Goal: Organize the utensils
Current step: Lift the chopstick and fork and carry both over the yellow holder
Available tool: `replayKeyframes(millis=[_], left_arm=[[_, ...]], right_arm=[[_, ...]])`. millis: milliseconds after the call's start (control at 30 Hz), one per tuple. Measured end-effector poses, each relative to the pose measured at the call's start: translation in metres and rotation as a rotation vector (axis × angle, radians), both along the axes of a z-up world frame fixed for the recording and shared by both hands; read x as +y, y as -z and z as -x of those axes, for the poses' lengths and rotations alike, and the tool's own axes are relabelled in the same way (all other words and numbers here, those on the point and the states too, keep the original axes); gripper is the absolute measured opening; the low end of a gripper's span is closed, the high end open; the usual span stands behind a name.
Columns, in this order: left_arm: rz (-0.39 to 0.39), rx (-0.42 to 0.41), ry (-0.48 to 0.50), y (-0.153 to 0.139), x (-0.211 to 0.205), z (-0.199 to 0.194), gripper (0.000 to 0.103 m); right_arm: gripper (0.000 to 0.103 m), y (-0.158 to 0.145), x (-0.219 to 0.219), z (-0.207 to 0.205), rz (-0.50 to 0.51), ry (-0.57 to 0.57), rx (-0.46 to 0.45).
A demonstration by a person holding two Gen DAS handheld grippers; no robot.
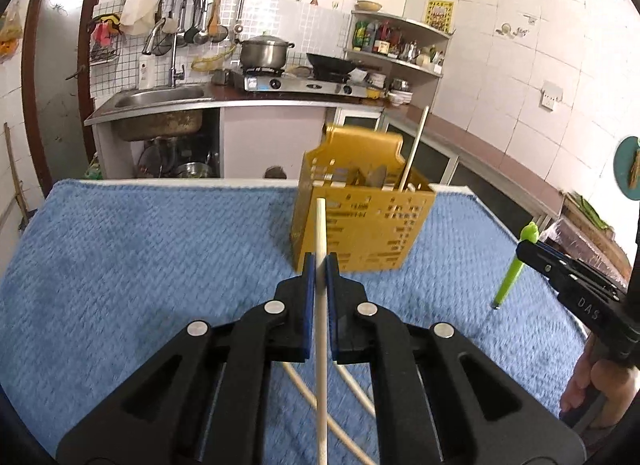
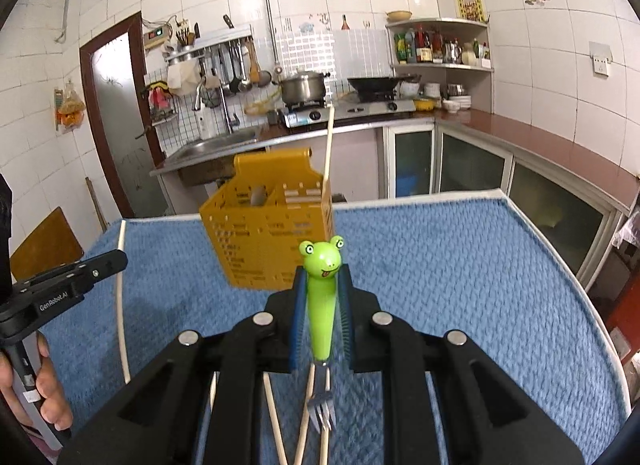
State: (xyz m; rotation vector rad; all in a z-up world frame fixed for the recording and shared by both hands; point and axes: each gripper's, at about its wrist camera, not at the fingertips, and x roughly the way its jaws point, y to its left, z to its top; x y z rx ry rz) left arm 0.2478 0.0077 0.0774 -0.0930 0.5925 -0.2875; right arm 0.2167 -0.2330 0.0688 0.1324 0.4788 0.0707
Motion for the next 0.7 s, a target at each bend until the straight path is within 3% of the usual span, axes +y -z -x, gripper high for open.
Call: replayKeyframes(millis=[400, 700], left_arm=[[0.029, -0.073, 0.022, -0.036, -0.016, -0.041, 0.004], [0.030, -0.239, 0.028, -0.119, -0.034, -0.077, 0.004]], right_arm=[[0.016, -0.032, 0.005, -0.039, -0.007, -0.030, -0.067], [0.016, -0.108, 0.014, -0.066, 0.009, -0.040, -0.177]])
